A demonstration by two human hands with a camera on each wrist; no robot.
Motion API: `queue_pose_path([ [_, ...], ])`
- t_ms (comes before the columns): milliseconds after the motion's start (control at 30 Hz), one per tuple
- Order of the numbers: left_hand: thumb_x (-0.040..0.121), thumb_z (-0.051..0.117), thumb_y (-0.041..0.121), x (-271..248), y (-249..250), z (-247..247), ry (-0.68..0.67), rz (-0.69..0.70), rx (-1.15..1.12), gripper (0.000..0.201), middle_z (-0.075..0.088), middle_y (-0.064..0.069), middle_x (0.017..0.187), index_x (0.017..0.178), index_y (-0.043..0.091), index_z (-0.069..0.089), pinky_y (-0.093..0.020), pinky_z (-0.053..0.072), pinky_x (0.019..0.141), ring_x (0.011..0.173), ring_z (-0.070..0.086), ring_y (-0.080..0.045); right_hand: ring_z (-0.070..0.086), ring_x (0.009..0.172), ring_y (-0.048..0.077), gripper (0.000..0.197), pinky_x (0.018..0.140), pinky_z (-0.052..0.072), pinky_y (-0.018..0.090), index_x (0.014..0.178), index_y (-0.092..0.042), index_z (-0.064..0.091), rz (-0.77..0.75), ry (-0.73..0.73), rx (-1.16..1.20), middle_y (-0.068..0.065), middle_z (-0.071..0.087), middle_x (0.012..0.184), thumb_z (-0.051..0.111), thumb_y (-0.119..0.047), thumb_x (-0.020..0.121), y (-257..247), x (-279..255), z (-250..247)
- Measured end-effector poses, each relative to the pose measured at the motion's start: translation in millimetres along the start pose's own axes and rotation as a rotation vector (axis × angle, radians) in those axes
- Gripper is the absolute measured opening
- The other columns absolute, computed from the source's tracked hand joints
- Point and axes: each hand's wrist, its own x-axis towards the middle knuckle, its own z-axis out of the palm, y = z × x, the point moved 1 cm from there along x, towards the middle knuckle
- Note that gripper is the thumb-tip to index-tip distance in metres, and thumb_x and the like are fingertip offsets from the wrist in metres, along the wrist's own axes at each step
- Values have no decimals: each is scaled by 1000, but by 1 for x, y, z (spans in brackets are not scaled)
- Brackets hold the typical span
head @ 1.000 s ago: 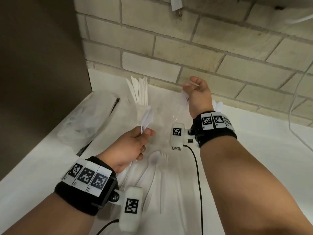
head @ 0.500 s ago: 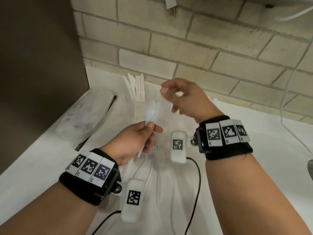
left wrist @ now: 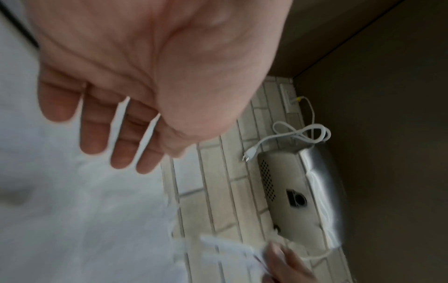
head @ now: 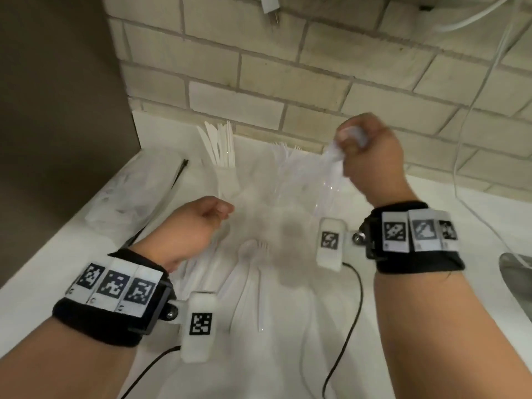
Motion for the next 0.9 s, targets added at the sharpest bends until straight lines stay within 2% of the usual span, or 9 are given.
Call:
queue_pose_path([
  [100, 97, 44, 25, 1, -14, -25, 106, -64, 345, 27, 62, -5, 122, 114, 14, 62, -34, 43, 91, 112, 55, -24, 53, 77, 15, 17, 63, 37, 15, 103, -5, 59, -68, 179, -142, 0, 61, 89, 45, -5, 92, 6, 17, -21],
  [233, 84, 64, 37, 3, -33, -36, 50, -240, 604, 55, 50, -12, 132, 132, 19, 46, -33, 46, 89, 111, 55, -28, 54, 82, 21, 22, 64, 32, 22, 109, -4, 55, -1, 135, -315, 13, 66, 99, 41, -1, 92, 18, 34, -17],
  [433, 64, 79, 45, -3, -46, -30, -165, -298, 714, 98, 44, -8, 138, 145, 27, 26, -36, 45, 99, 118, 51, -23, 60, 93, 34, 26, 67, 40, 31, 113, -6, 53, 171, -76, -435, 18, 65, 105, 40, 0, 92, 43, 32, 17],
  [533, 59, 84, 42, -7, -46, -25, -235, -278, 690, 109, 39, -4, 141, 147, 30, 20, -28, 44, 96, 120, 49, -19, 59, 102, 38, 34, 73, 44, 35, 129, -13, 46, 229, -230, -549, 21, 57, 120, 49, -21, 97, 50, 28, 25],
  [600, 53, 87, 41, -9, -47, -23, -259, -265, 664, 117, 36, -3, 141, 147, 33, 17, -29, 45, 96, 120, 49, -20, 60, 103, 38, 49, 80, 47, 39, 139, -22, 40, 225, -249, -616, 18, 43, 134, 57, -32, 94, 49, 25, 23],
  [667, 48, 88, 42, -11, -48, -22, -286, -261, 662, 125, 32, -3, 141, 147, 36, 12, -33, 46, 97, 119, 48, -21, 62, 98, 38, 52, 83, 48, 39, 140, -23, 41, 197, -183, -618, 15, 35, 140, 60, -30, 92, 41, 20, 19],
  [733, 45, 89, 42, -15, -48, -20, -320, -265, 687, 132, 25, -1, 142, 147, 38, 6, -34, 46, 99, 120, 47, -21, 62, 97, 37, 44, 82, 46, 35, 133, -18, 48, 175, -140, -580, 13, 38, 137, 61, -25, 91, 28, 7, 19],
  [800, 43, 89, 43, -18, -47, -17, -352, -265, 719, 136, 20, 0, 143, 147, 41, 1, -35, 48, 98, 120, 48, -21, 61, 102, 32, 35, 83, 44, 32, 122, -15, 55, 168, -208, -542, 10, 51, 122, 64, -25, 89, 14, -13, 25],
  [900, 42, 89, 41, -22, -44, -10, -362, -263, 756, 139, 15, 2, 141, 146, 42, -2, -35, 51, 93, 117, 50, -20, 60, 103, 23, 38, 78, 42, 25, 113, -13, 57, 206, -562, -497, 0, 55, 99, 70, -35, 84, -2, -54, 42],
])
